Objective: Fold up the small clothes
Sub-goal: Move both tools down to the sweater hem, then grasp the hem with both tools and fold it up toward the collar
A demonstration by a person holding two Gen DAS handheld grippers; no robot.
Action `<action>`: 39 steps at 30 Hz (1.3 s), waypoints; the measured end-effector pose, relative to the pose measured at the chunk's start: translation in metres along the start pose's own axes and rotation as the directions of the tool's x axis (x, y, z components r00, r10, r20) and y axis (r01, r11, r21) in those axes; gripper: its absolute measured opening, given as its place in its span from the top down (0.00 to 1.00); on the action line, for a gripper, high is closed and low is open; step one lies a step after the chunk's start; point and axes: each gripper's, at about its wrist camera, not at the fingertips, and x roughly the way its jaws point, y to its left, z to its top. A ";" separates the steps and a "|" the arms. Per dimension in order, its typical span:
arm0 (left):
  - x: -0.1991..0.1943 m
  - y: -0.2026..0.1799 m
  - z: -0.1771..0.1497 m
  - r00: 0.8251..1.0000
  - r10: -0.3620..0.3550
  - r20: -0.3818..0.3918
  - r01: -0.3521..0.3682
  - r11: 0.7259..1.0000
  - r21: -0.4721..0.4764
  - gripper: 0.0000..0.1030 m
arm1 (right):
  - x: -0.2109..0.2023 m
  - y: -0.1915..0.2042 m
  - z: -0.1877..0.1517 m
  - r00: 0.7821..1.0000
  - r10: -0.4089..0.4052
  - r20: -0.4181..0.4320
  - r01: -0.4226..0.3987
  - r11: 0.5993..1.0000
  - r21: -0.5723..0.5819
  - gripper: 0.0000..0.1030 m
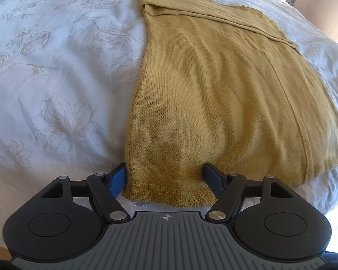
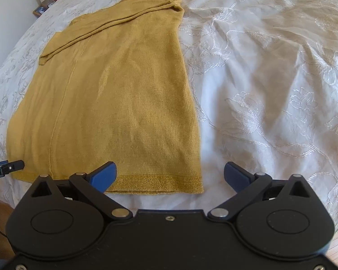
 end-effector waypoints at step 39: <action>-0.050 -0.006 0.066 0.989 -0.090 0.120 0.109 0.982 -0.156 0.92 | -0.049 -0.048 0.063 0.934 0.353 0.046 -0.356 0.932 0.072 0.89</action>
